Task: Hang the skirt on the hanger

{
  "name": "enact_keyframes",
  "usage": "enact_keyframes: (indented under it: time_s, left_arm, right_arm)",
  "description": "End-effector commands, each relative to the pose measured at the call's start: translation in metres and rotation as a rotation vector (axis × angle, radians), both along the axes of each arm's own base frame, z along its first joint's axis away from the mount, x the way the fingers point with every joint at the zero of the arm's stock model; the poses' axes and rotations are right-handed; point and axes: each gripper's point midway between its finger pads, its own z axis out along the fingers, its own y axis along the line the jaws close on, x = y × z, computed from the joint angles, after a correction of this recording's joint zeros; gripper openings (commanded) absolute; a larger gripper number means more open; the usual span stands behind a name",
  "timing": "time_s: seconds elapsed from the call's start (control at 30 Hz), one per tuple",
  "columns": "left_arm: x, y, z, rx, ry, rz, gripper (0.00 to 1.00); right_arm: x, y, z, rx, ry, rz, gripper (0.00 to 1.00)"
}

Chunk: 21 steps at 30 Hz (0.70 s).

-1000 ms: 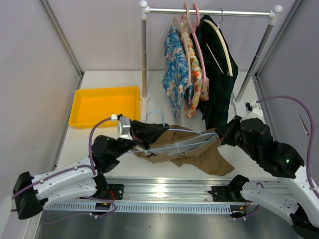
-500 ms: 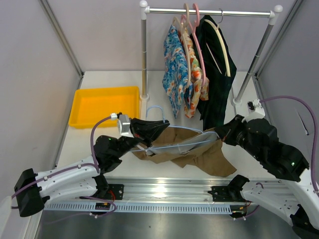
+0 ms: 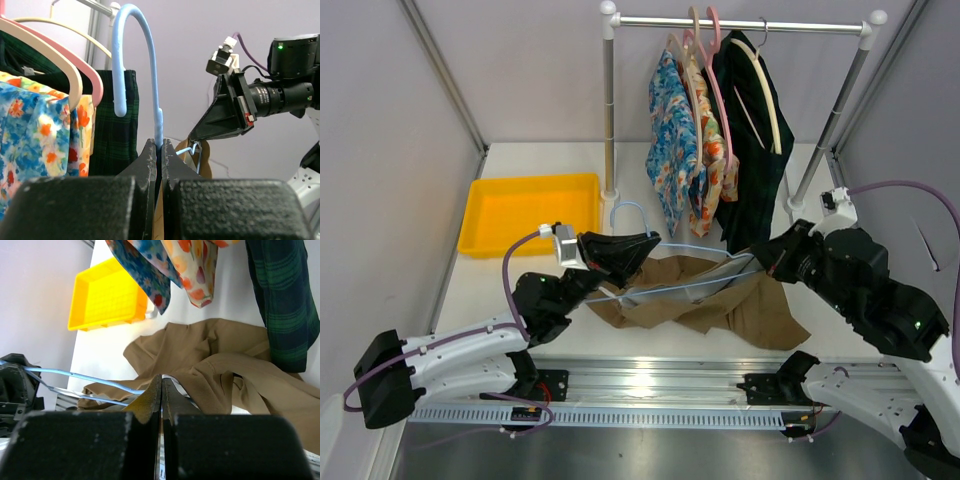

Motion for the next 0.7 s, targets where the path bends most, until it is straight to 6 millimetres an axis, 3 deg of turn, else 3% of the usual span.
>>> enact_keyframes:
  time_s: [0.0,0.27,0.43,0.53,0.67]
  left_arm:
    - [-0.003,0.043,0.068,-0.262,-0.076,0.091,0.0]
    - [-0.009,0.049,0.079,-0.292,-0.111,0.084,0.0]
    - [-0.012,0.042,0.076,-0.279,-0.118,0.048,0.0]
    - [-0.008,0.028,0.06,-0.242,-0.091,0.026,0.0]
    - [0.002,0.008,0.023,-0.184,-0.023,0.005,0.0]
  right_arm:
    - [-0.006,-0.002,0.014,0.014,-0.013,0.017,0.0]
    - [-0.009,-0.013,-0.006,-0.003,0.033,-0.039,0.0]
    - [-0.011,-0.018,-0.025,-0.015,0.049,-0.057,0.0]
    - [-0.009,-0.025,-0.048,-0.075,0.095,-0.098,0.0]
    - [-0.013,-0.026,-0.081,-0.058,0.145,-0.119,0.0]
